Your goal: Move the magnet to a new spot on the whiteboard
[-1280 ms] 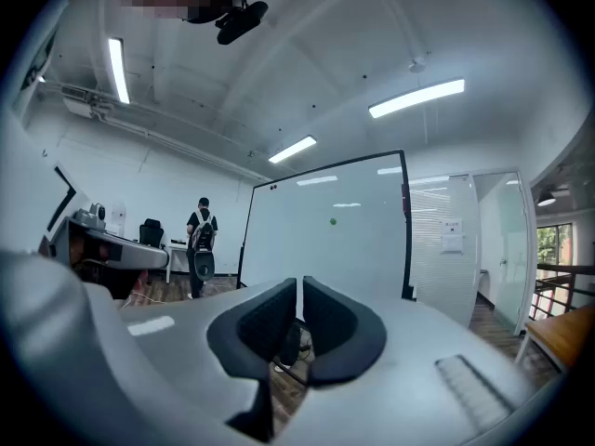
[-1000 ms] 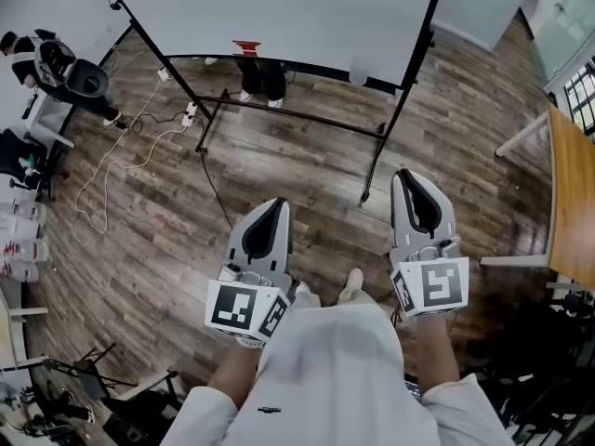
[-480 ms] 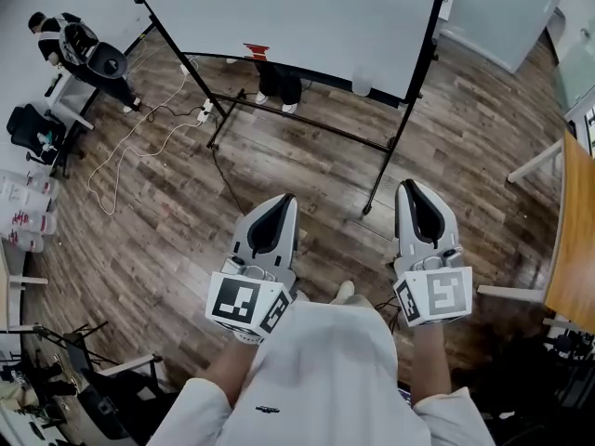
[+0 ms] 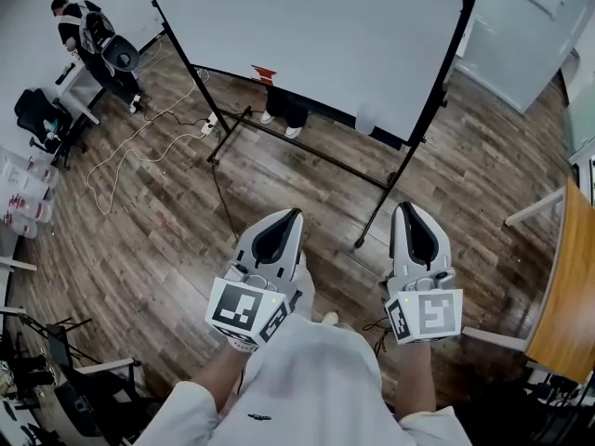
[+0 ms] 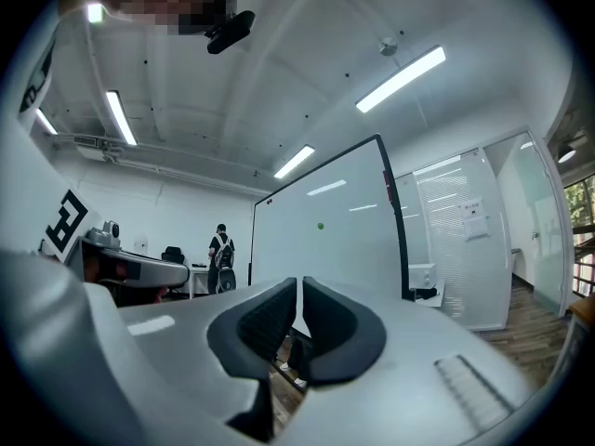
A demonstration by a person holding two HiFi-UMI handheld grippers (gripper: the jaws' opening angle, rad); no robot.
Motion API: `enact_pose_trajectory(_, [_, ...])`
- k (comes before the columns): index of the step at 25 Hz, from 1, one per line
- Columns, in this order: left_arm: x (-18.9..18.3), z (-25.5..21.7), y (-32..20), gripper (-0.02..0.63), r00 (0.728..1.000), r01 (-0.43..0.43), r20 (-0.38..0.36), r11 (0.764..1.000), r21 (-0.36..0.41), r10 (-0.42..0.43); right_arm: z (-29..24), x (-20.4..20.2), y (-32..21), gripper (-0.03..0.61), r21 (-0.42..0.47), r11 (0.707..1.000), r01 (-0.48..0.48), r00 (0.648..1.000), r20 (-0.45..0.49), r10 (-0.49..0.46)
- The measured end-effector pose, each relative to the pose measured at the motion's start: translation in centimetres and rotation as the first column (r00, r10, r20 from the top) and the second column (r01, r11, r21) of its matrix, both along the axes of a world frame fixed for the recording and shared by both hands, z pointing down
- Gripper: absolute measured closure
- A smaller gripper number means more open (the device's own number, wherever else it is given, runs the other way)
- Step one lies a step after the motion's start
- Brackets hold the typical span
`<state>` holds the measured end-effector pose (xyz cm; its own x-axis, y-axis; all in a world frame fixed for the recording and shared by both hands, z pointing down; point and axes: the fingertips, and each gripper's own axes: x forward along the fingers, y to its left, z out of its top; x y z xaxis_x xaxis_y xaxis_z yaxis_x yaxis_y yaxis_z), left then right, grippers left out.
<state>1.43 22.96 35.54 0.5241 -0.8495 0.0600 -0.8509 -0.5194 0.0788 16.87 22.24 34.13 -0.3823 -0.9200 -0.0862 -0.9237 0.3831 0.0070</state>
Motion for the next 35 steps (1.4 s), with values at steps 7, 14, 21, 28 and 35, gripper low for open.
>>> enact_pose_trajectory(7, [-0.2, -0.1, -10.5, 0.607, 0.999, -0.024, -0.032, 1.000, -0.005, 0.024, -0.6, -0.7, -9.9, 0.560, 0.000, 1.000, -0.016, 0.999, -0.032, 0.016])
enact_pose_trajectory(14, [-2.8, -2.3, -22.5, 0.607, 0.996, -0.073, -0.049, 0.997, 0.019, 0.074, -2.6, -4.0, -21.6, 0.560, 0.015, 0.999, -0.052, 0.998, -0.043, 0.053])
enact_pose_trajectory(21, [-5.3, -3.2, -31.0, 0.607, 0.991, -0.117, -0.064, 0.993, 0.032, 0.118, -3.7, -7.5, -30.0, 0.560, 0.033, 0.995, -0.091, 0.995, -0.037, 0.092])
enact_pose_trajectory(28, [-4.9, -4.5, -35.3, 0.607, 0.991, -0.120, -0.055, 0.992, 0.048, 0.122, -4.5, -7.5, -34.3, 0.560, 0.042, 0.996, -0.076, 0.996, -0.040, 0.078])
enact_pose_trajectory(35, [-4.6, -4.6, -36.3, 0.607, 0.994, -0.086, -0.071, 0.996, 0.037, 0.088, -4.9, -7.4, -35.2, 0.560, 0.045, 0.998, -0.049, 0.999, -0.003, 0.050])
